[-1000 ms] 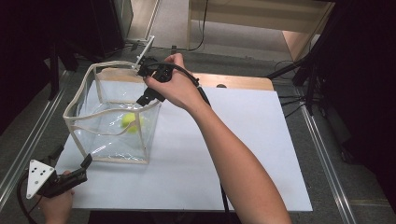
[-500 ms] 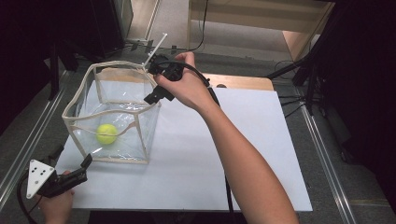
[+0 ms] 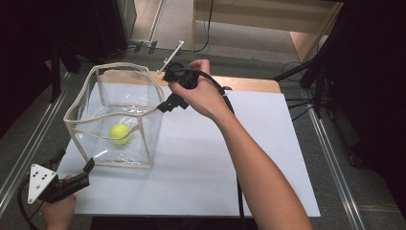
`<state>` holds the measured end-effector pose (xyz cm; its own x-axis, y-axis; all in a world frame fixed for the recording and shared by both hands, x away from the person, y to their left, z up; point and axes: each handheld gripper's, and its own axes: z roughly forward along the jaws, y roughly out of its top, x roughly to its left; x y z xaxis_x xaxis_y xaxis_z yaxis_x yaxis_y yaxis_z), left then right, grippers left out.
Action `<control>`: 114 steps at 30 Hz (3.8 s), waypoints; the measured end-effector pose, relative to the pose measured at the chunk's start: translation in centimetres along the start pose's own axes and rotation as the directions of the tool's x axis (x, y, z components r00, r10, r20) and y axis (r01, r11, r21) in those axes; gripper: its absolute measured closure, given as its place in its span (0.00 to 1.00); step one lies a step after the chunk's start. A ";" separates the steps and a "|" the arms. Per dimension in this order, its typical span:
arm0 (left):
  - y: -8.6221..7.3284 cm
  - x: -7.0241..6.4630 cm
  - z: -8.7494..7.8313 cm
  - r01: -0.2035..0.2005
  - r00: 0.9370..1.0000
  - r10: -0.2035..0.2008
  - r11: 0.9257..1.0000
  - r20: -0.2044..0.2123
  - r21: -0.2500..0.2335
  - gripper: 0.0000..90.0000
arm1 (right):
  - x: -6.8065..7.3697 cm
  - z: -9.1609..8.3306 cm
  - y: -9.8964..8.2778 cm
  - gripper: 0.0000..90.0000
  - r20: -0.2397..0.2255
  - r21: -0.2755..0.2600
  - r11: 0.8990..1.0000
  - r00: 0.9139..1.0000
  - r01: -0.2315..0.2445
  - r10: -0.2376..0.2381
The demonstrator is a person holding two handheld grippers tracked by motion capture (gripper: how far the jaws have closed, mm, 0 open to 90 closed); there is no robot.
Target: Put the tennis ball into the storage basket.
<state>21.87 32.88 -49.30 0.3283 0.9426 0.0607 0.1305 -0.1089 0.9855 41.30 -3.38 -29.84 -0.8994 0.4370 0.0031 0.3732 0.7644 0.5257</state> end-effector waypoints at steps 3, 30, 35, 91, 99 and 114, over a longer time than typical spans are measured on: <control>0.0 0.0 0.0 -0.004 1.000 0.004 1.000 0.001 0.000 0.08 | 0.2 0.3 -0.6 0.00 0.004 0.002 1.000 1.000 0.001 -0.001; 0.0 0.1 0.0 -0.001 1.000 0.001 1.000 0.003 -0.004 0.08 | 1.6 2.8 -8.2 0.00 0.040 -0.072 0.995 0.997 -0.063 0.066; 0.0 0.1 0.0 -0.002 1.000 0.002 1.000 0.003 0.000 0.08 | 1.9 3.6 -9.5 0.00 0.046 -0.078 0.994 0.996 -0.073 0.077; 0.0 0.0 -0.1 -0.003 1.000 0.003 1.000 0.004 0.001 0.08 | 4.1 3.8 -29.9 0.00 0.077 -0.393 0.868 0.930 -0.303 0.359; 0.0 0.0 -0.1 -0.011 1.000 0.011 1.000 0.003 0.006 0.08 | 4.3 2.8 -32.6 0.00 0.089 -0.437 0.831 0.903 -0.343 0.420; 0.0 0.0 0.0 -0.018 1.000 0.018 1.000 0.002 0.004 0.08 | 4.4 1.0 -36.9 0.00 0.112 -0.489 0.785 0.866 -0.379 0.487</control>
<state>21.81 32.86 -49.32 0.3328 0.9397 0.0785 0.1278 -0.1274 0.9836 23.77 -29.17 -50.12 -0.5715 0.8040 0.1640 0.5227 0.2027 0.8281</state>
